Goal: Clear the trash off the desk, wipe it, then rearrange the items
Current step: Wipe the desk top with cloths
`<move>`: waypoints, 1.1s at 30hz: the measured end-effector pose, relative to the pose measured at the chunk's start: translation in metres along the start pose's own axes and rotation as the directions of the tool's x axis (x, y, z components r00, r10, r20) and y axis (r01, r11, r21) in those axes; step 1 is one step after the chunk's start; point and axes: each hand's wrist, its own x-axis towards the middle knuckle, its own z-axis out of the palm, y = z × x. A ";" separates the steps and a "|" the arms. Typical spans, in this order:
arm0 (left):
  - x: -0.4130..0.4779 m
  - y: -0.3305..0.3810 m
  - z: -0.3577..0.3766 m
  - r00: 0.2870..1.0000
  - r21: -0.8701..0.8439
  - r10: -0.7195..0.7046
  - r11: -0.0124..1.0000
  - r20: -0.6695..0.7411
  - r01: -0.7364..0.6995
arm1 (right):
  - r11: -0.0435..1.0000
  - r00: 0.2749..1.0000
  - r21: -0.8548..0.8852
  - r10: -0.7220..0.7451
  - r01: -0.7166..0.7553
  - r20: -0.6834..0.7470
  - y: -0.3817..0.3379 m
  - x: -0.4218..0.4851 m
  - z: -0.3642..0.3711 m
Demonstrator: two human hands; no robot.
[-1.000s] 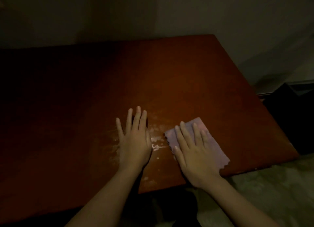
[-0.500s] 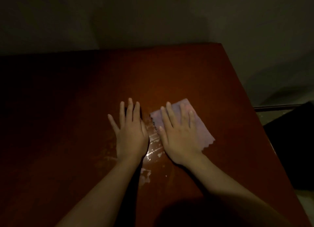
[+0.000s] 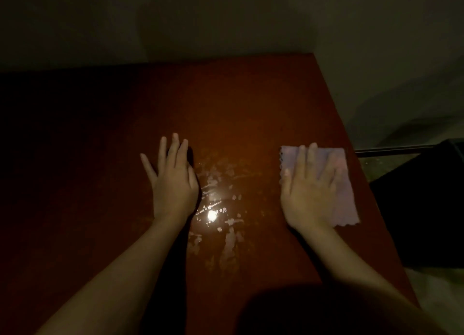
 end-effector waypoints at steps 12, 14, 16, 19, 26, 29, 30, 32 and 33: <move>-0.123 0.007 -0.016 0.997 -0.041 0.055 0.998 0.052 -0.053 | 0.983 0.981 -0.003 -0.184 0.184 0.058 0.067 -0.111 -0.003; -0.139 0.008 -0.018 0.995 -0.026 0.067 0.998 0.070 -0.065 | 0.998 0.998 0.009 -0.060 0.059 0.027 0.070 -0.117 -0.006; -0.145 0.007 -0.018 0.996 -0.015 0.066 0.998 0.063 -0.066 | 0.999 1.000 0.029 0.027 -0.027 -0.006 0.054 -0.132 -0.005; -0.148 0.009 -0.018 0.998 -0.013 0.036 0.999 0.049 -0.036 | 0.997 0.998 0.037 -0.065 0.064 0.020 0.026 -0.168 0.004; -0.146 0.009 -0.015 0.997 0.013 0.029 0.999 0.077 -0.030 | 0.974 0.974 0.032 -0.227 0.226 0.025 0.079 -0.181 -0.004; -0.141 0.009 -0.013 0.995 0.011 0.008 1.000 0.099 -0.009 | 0.981 0.981 -0.021 -0.192 0.192 0.020 0.107 -0.172 -0.012; -0.141 0.009 -0.012 0.995 0.009 0.009 1.000 0.098 -0.010 | 0.979 0.980 -0.043 -0.199 0.200 0.025 0.112 -0.165 -0.014; -0.141 0.009 -0.013 0.995 0.020 0.030 0.999 0.092 -0.032 | 0.978 0.980 -0.062 -0.200 0.201 0.022 0.116 -0.143 -0.015; -0.140 0.011 -0.013 0.995 0.028 0.039 0.999 0.092 -0.042 | 0.978 0.980 -0.056 -0.198 0.199 0.023 0.116 -0.127 -0.018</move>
